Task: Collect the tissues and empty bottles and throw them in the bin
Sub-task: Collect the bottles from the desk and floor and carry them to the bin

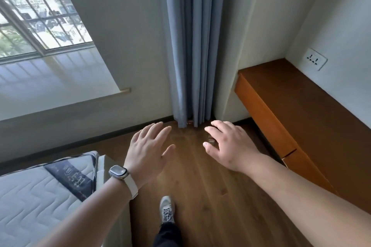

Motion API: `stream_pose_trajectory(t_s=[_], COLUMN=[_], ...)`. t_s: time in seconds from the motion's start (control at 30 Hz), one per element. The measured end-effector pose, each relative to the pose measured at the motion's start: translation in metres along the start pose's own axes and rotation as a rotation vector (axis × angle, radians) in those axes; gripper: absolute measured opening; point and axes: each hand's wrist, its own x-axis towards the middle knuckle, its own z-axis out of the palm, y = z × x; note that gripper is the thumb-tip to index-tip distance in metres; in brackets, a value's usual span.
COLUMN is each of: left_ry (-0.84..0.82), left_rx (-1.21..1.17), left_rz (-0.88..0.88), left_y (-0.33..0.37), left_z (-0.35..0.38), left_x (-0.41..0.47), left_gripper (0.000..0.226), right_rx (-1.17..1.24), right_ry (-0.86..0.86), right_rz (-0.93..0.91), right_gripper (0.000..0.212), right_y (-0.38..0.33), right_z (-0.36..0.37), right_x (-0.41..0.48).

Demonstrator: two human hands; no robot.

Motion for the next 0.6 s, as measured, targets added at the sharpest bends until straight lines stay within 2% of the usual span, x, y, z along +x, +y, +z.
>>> stream_pose_trajectory(t_s=[0.2,0.33,0.6], left_ry=[0.009,-0.002,-0.036], left_rx=[-0.076,-0.060,-0.101], left_rz=[0.088,0.208,0.329], left_y=[-0.064,-0.103,-0.125], left_z=[0.012,0.020,0.035], left_x=[0.077,0.125,0.181], left_gripper=[0.053,0.052,0.052], right_rx=[-0.070,-0.137,-0.200], right_ry=[-0.005,-0.001,-0.039], right_rz=[0.089,0.146,0.228], right_gripper=[0.062,0.062,0.059], right_y=[-0.022,-0.039,-0.046], right_z=[-0.010,-0.025,-0.025], right_x=[0.074,0.115,0.152])
